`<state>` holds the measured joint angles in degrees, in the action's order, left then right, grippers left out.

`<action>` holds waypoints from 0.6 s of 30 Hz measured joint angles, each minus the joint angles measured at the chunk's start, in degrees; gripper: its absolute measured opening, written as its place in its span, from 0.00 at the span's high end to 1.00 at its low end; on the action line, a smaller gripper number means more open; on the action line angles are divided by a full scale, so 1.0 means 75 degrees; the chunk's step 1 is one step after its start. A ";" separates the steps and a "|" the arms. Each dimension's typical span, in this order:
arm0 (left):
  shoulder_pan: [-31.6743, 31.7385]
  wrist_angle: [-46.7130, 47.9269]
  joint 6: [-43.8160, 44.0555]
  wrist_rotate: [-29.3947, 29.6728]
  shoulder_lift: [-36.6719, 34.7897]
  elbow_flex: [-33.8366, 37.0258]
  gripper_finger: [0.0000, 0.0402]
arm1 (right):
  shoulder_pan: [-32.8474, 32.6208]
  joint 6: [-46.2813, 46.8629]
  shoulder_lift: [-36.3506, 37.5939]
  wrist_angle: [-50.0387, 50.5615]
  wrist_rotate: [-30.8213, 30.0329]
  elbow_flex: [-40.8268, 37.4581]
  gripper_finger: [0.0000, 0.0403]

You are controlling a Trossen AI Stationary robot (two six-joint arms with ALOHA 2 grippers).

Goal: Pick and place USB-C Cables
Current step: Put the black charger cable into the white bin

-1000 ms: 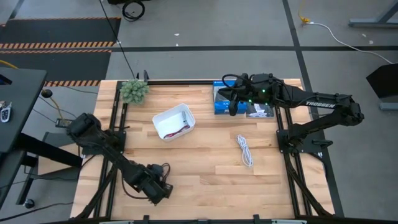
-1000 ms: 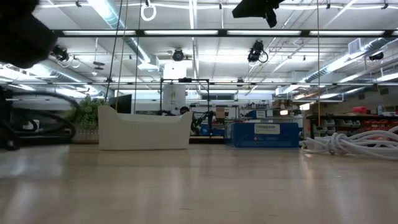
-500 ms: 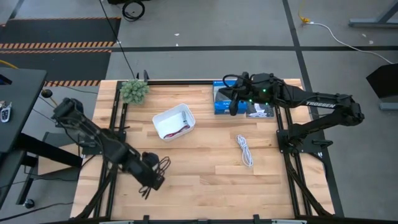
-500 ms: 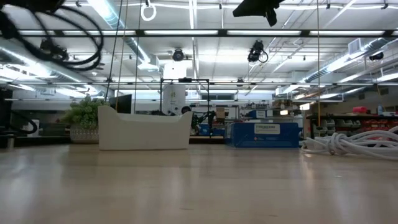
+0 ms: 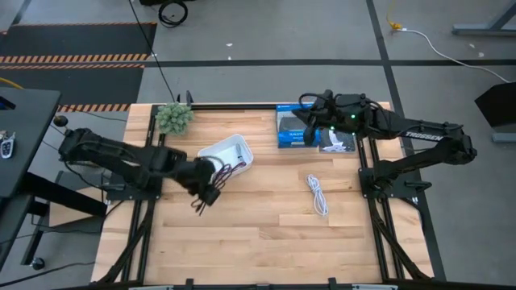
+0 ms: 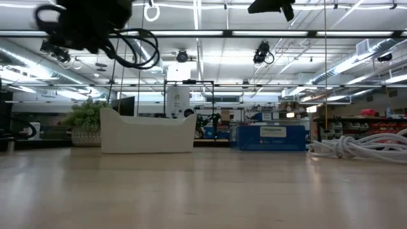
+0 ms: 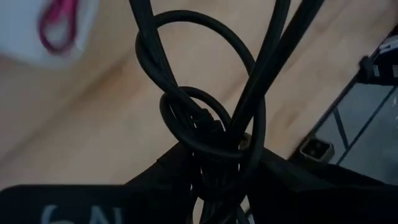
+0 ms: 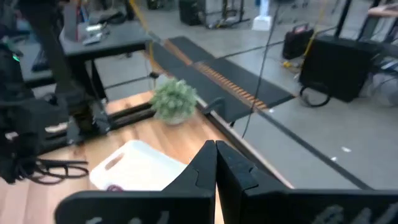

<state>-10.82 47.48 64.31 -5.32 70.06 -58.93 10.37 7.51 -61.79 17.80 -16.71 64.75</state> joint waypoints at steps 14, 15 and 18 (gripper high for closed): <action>0.3137 -0.0536 -0.3041 0.0235 0.0016 -0.0001 0.69 | -0.0236 0.0134 0.0665 0.0003 -0.0165 0.0000 0.98; 0.3244 -0.0740 -0.3231 0.0431 0.0075 -0.0003 0.69 | -0.0239 0.0131 0.0655 0.0033 -0.0172 0.0000 0.98; 0.3507 -0.1158 -0.3963 0.0856 0.0319 -0.0010 0.69 | -0.0213 0.0179 0.0651 0.0140 -0.0276 0.0000 0.98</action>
<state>15.48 38.79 34.59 1.09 72.45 -59.00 8.77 8.85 -56.90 18.85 -18.78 64.75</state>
